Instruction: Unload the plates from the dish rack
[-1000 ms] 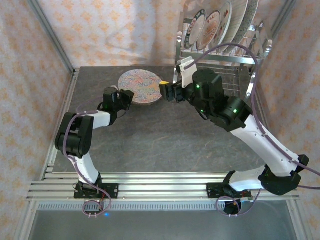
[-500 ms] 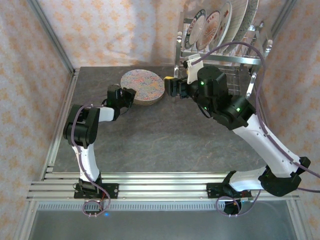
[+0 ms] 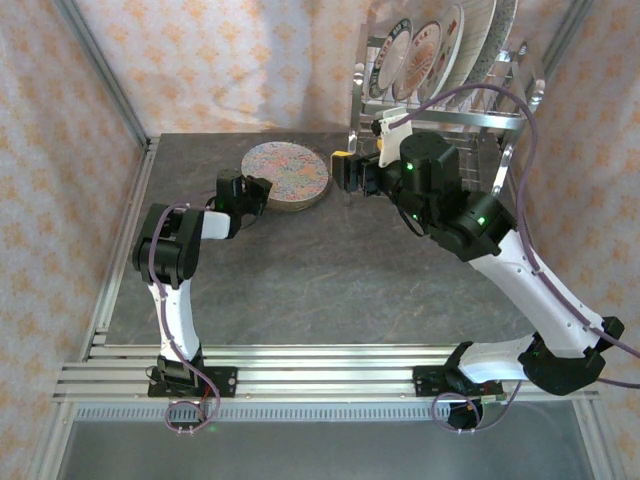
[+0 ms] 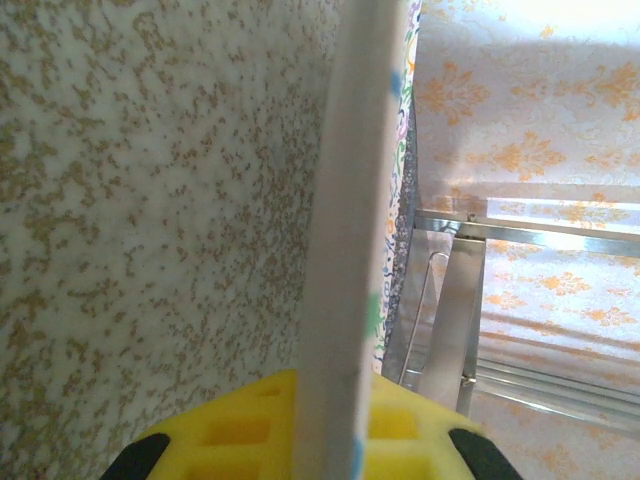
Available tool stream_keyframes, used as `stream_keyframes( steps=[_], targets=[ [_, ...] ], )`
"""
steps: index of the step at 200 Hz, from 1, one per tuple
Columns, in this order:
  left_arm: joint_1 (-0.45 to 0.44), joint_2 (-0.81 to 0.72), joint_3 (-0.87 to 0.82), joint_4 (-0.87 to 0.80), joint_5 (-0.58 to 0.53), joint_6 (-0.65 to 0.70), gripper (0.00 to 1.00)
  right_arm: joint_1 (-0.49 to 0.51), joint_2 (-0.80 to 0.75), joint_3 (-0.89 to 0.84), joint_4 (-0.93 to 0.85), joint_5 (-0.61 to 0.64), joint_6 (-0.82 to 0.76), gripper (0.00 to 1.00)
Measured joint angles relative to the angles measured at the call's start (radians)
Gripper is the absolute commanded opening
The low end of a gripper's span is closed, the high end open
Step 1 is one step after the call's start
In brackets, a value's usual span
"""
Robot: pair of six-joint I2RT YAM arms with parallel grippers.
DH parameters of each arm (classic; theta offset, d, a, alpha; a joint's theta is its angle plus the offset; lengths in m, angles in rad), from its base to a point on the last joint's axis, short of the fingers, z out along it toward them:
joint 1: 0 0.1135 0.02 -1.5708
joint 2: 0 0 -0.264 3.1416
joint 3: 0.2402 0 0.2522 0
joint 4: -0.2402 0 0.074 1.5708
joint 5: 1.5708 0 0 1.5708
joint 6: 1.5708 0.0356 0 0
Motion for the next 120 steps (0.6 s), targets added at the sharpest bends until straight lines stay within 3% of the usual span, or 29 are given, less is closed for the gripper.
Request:
stream_keyframes(
  steps=[93, 120],
  targets=[
    [0.001, 0.039, 0.031, 0.017, 0.011, -0.025, 0.05, -0.005, 0.000, -0.004, 0.000, 0.000, 0.008, 0.87],
    [0.006, 0.041, 0.033, 0.015, 0.023, -0.027, 0.15, -0.005, 0.000, -0.004, 0.000, 0.000, 0.011, 0.87]
  ],
)
